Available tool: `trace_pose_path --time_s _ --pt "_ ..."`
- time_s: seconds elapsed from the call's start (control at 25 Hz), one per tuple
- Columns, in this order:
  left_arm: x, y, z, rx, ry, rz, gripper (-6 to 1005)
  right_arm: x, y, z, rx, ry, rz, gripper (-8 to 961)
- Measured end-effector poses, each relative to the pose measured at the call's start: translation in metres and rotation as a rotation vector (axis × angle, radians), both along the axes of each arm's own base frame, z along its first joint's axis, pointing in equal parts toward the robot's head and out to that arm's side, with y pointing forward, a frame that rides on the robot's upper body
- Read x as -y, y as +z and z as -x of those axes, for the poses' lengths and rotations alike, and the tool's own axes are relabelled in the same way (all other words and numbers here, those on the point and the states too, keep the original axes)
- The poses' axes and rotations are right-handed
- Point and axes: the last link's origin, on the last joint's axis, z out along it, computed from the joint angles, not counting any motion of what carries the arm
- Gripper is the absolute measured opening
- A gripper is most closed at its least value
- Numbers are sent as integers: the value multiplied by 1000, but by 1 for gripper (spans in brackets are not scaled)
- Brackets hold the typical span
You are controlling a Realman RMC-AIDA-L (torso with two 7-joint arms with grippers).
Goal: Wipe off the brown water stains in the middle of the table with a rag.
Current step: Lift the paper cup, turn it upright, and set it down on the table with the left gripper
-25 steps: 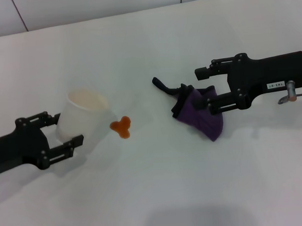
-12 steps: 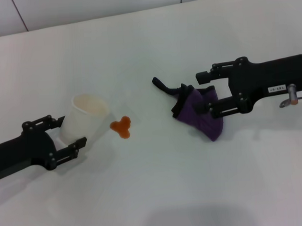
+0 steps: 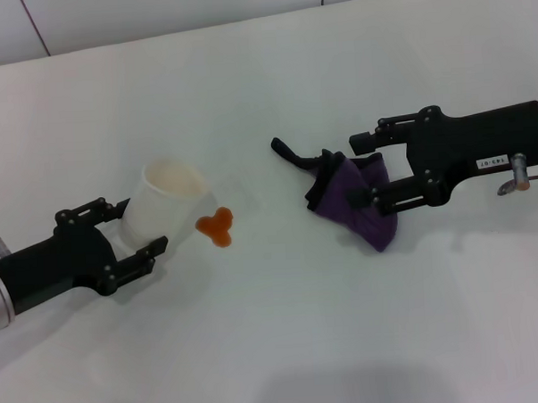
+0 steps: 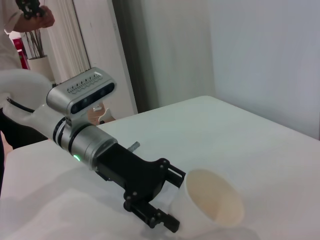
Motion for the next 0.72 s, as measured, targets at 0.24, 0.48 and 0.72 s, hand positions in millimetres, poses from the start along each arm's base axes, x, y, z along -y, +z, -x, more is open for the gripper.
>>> trace_pose_path --time_s 0.24,0.48,0.72 --pt "6 -8 5 18 25 -9 660 0 -1 -1 2 -2 2 766" --pt "12 -10 9 20 40 -10 659 1 -2 -2 7 -4 8 766" --pt "16 -11 12 20 48 -8 659 1 -2 -2 10 -7 9 766"
